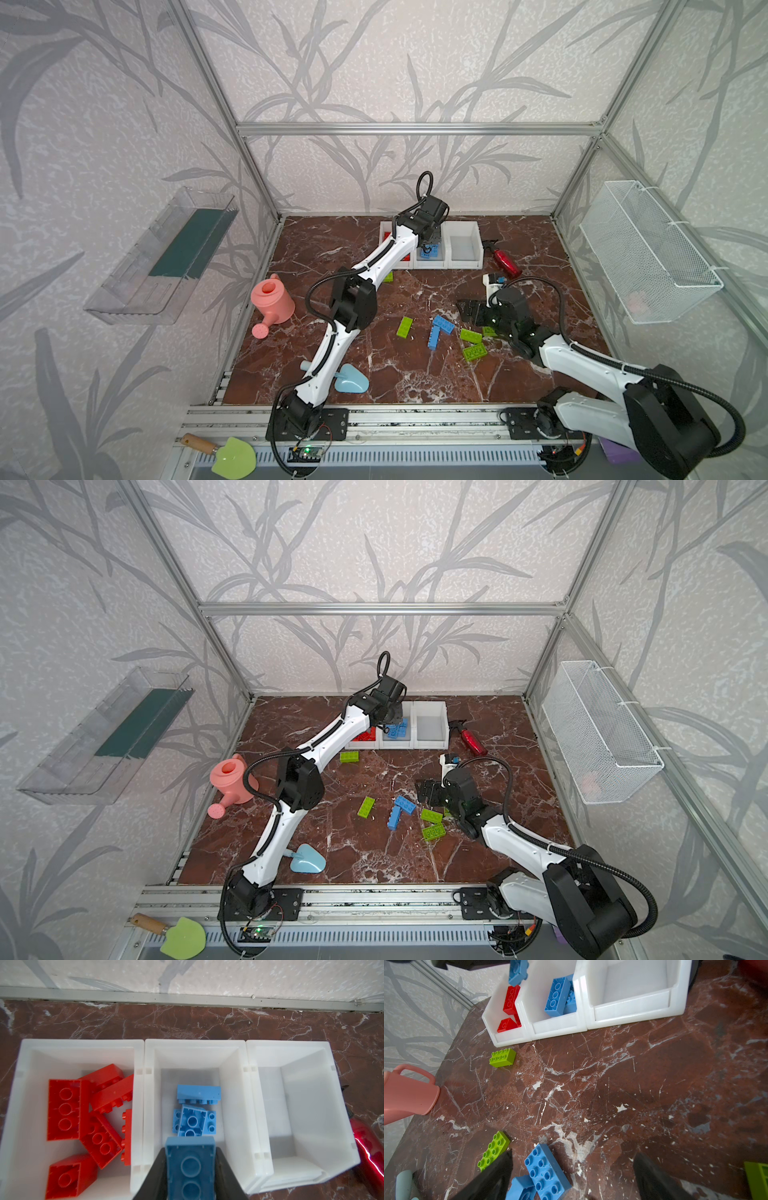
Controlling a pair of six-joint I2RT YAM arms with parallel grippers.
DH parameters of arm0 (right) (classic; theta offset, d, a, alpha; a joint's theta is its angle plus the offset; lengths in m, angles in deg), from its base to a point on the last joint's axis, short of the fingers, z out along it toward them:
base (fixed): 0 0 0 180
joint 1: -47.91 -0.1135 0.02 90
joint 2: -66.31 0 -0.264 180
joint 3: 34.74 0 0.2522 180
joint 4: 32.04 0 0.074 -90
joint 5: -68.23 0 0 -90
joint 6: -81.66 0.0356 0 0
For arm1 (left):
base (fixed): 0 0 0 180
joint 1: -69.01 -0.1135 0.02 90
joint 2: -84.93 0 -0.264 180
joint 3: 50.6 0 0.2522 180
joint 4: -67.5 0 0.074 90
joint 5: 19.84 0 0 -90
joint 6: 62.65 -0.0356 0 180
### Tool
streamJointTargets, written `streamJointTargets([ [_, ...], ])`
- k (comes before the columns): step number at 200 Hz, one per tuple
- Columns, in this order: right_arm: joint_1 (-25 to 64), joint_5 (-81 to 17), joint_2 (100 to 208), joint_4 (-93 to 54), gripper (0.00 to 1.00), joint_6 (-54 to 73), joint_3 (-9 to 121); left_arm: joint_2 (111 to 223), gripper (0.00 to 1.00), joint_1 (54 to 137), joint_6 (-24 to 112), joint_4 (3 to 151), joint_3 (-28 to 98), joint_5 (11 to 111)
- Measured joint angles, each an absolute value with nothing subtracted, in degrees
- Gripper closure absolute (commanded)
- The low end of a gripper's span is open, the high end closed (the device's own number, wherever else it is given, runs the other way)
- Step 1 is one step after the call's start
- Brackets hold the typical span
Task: Sort the legos into containers by color
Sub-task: 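Drop the blue brick with the left gripper while the right gripper reaches out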
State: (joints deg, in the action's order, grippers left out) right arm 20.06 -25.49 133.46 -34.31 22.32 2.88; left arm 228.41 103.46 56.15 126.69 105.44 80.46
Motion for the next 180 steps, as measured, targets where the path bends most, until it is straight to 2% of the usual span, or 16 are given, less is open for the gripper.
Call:
streamJointTargets([
  [49, 20.1, -26.6, 134.3, -36.1, 0.09, 23.3, 2.5, 232.7, 0.67, 102.7, 53.2, 125.4, 108.0, 78.7],
  [92, 20.1, -27.3, 135.2, -36.5, 0.09, 23.4, 2.5, 233.4, 0.31, 102.7, 50.9, 124.7, 109.6, 77.6],
  [110, 20.0, -27.2, 135.2, -36.4, 0.09, 23.3, 2.5, 233.3, 0.23, 102.7, 50.0, 124.4, 109.8, 77.3],
  [154, 19.8, -26.3, 134.7, -34.1, 0.09, 23.1, 2.5, 231.6, 0.19, 102.7, 50.4, 125.9, 109.0, 76.5],
  [180, 18.8, -25.1, 133.2, -30.2, 0.09, 23.1, 3.3, 223.3, 0.19, 103.0, 50.9, 125.2, 100.2, 76.5],
])
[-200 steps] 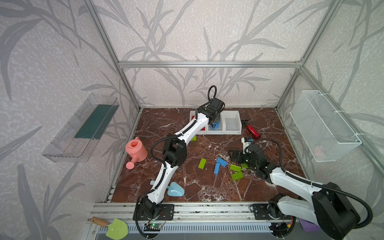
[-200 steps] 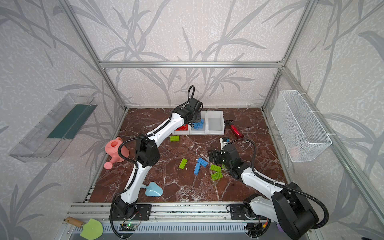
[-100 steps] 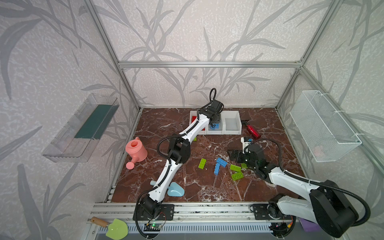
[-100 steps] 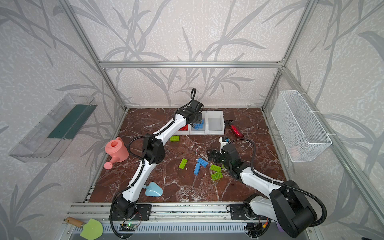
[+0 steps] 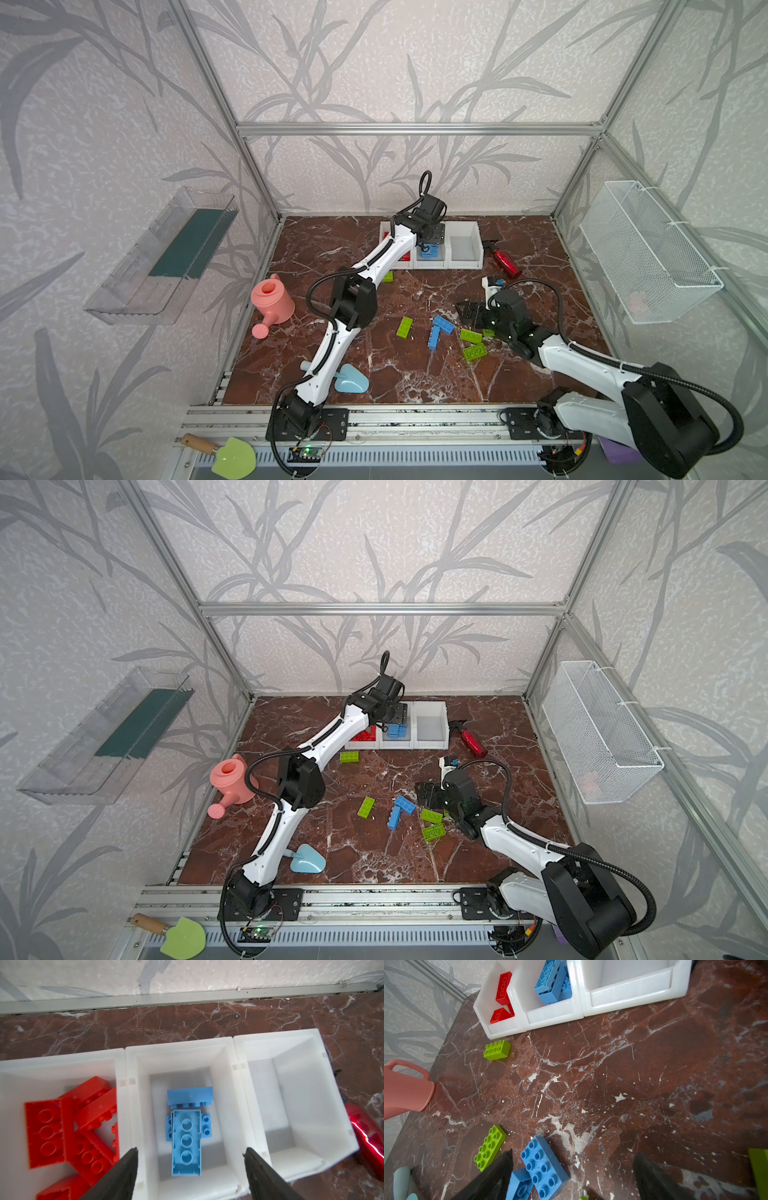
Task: Sort the legos into containers by color
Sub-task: 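Drop the blue brick with the left gripper while the right gripper reaches out, then grasp a blue brick with the right gripper while the left gripper withdraws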
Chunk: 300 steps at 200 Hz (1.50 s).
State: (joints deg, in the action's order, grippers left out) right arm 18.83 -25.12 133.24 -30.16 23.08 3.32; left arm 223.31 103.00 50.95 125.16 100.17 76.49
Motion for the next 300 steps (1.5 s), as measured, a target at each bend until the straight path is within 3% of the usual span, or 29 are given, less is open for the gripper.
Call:
streamJointTargets([
  [66, 11.5, -21.4, 128.5, -15.0, 0.13, 21.2, 12.4, 190.3, 0.20, 105.5, 55.2, 113.4, 67.1, 77.4],
  [147, -7.8, -7.2, 129.8, -3.6, 0.14, 31.6, 13.1, 156.9, 0.20, 109.5, 64.3, 106.9, 28.4, 84.0],
  [208, -12.3, -4.7, 142.6, -3.8, 0.15, 37.8, 16.7, 140.0, 0.15, 109.5, 67.6, 110.8, 15.4, 86.8],
  [235, -12.7, -4.7, 147.0, -5.1, 0.16, 38.7, 19.5, 135.1, 0.06, 109.5, 68.4, 114.8, 13.0, 87.3],
  [300, -12.7, -5.1, 156.5, -6.9, 0.31, 40.1, 23.8, 123.5, 0.02, 109.5, 68.5, 122.4, 13.0, 88.7],
])
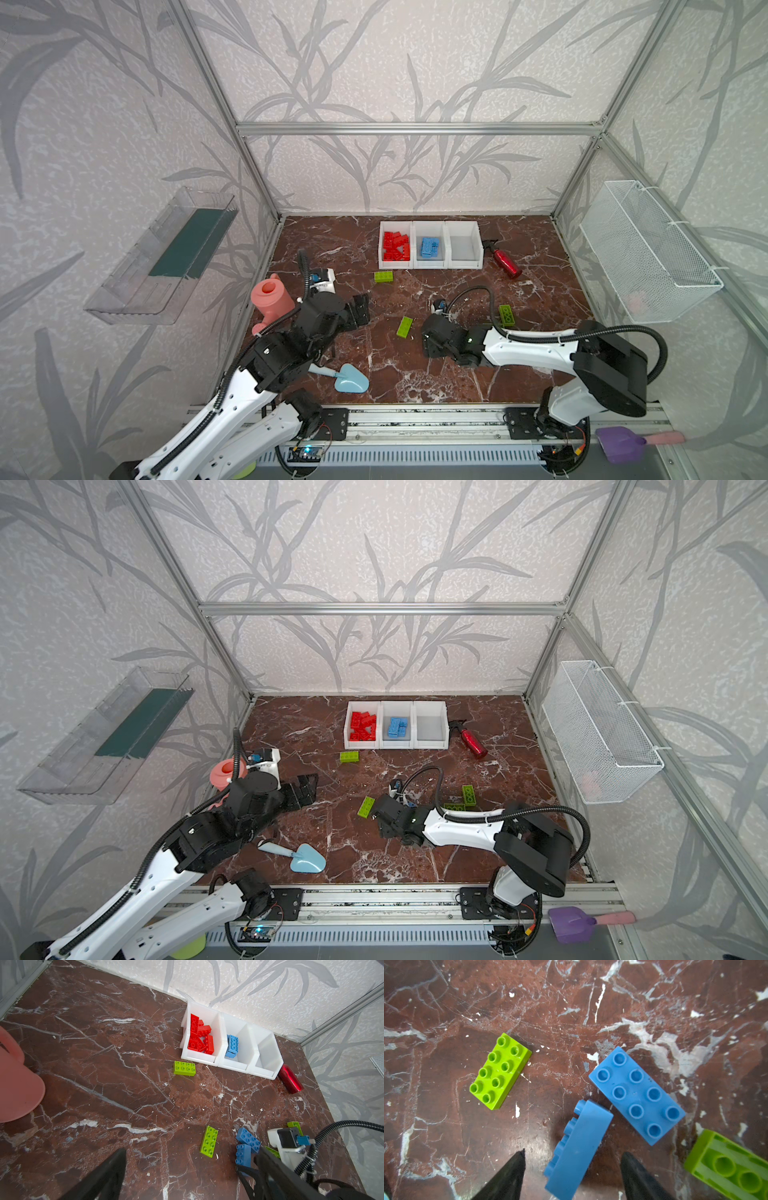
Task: Sort the legos into containers by color
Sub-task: 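Grasp a blue brick with the right gripper while the left gripper withdraws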
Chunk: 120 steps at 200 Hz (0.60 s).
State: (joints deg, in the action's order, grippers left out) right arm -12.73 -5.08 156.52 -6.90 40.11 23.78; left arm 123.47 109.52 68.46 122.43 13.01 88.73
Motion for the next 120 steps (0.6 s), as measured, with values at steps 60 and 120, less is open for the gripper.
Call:
streamJointTargets([
  [60, -12.7, -6.5, 161.6, -7.8, 0.45, 40.2, 26.6, 114.3, 0.03, 109.5, 67.9, 125.2, 11.4, 91.6],
  [120, -12.8, -7.8, 163.1, -7.9, 0.75, 39.7, 28.1, 114.3, 0.03, 109.5, 68.0, 126.3, 10.2, 91.7],
])
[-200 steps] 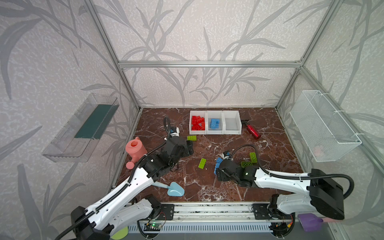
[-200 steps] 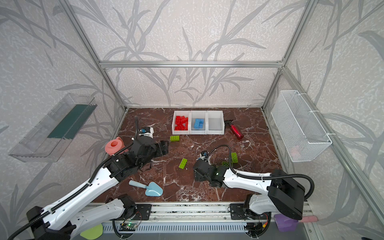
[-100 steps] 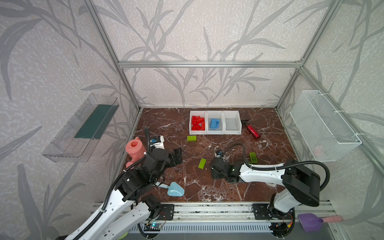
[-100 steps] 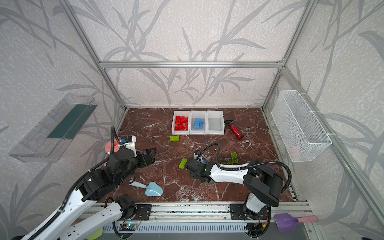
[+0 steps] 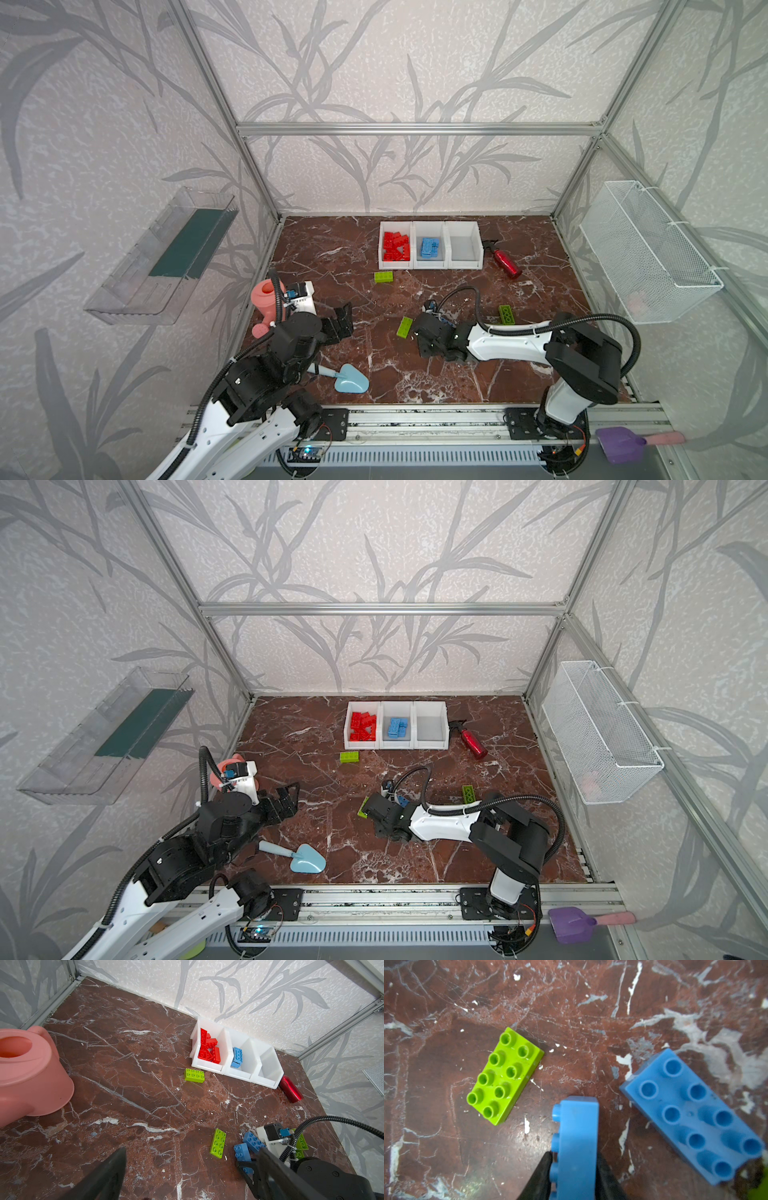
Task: Sort the legos into containers by color
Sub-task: 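Grasp a blue brick with the right gripper while the left gripper withdraws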
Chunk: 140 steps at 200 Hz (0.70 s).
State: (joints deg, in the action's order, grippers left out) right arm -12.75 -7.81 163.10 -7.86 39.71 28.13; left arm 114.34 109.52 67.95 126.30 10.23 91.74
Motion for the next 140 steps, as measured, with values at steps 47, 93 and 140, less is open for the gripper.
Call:
streamJointTargets([
  [47, -12.8, -8.4, 163.1, -7.5, 0.83, 38.7, 28.4, 114.4, 0.03, 109.5, 67.9, 126.4, 10.2, 91.8],
  [93, -12.7, -8.6, 160.9, -5.6, 0.84, 36.2, 29.0, 114.4, 0.02, 109.5, 67.3, 127.7, 10.3, 91.8],
  [140, -8.6, -12.1, 155.1, -4.5, 0.85, 32.5, 32.3, 115.4, 0.01, 109.5, 63.8, 130.7, 12.6, 92.9],
])
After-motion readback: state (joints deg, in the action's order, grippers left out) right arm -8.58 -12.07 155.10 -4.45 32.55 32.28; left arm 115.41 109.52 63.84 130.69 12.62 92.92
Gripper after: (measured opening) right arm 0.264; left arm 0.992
